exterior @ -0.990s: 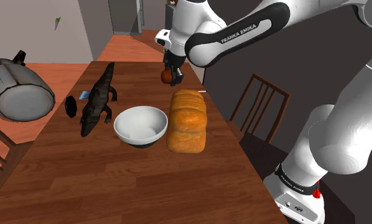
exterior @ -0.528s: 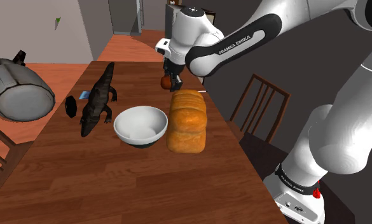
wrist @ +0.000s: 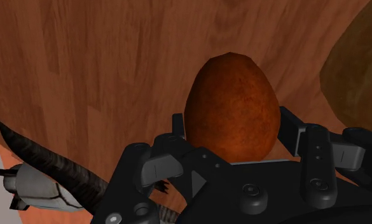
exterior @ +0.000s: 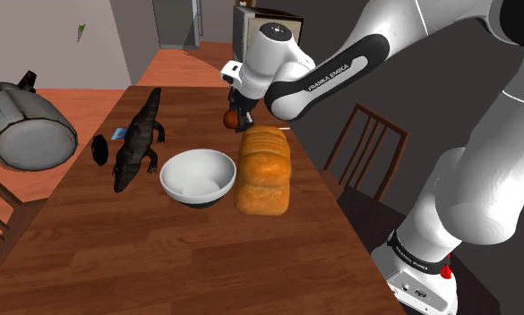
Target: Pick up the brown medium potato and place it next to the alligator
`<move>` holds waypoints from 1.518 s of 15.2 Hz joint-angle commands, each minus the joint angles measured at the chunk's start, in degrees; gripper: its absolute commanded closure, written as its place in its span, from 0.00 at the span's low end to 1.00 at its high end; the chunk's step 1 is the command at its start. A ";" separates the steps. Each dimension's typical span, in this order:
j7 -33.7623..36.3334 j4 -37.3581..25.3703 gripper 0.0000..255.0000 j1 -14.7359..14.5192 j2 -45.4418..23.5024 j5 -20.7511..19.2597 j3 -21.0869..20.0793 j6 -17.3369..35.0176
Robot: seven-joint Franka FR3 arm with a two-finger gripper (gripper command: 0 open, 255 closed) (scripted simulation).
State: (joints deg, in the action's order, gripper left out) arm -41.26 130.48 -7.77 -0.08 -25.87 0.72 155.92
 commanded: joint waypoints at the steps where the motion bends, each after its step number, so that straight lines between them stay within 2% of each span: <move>1: 1.41 0.48 1.00 -0.26 -2.82 -1.19 -0.28 -2.58; 7: 5.18 1.35 1.00 -0.61 -6.25 -5.03 0.77 1.47; 15: 5.03 1.37 1.00 -1.64 -6.25 -4.80 1.80 1.53; 16: 4.16 2.25 0.00 -1.03 -6.11 -4.66 2.18 2.48; 17: 4.72 2.60 0.00 -0.69 -7.36 -5.86 2.81 4.23; 18: 2.47 2.08 0.00 -0.09 -7.16 -3.83 2.40 3.59; 19: 4.15 3.19 0.00 -0.40 -7.09 -5.72 3.07 4.58; 20: 4.59 3.23 0.00 -0.66 -6.82 -6.00 3.05 4.30; 21: 4.97 1.38 0.00 -2.01 -6.25 -4.72 2.17 1.55; 23: 3.44 2.56 0.00 -2.22 -2.26 -2.73 1.34 -1.32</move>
State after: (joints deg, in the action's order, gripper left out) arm -37.38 132.99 -9.62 -3.64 -29.56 2.54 158.67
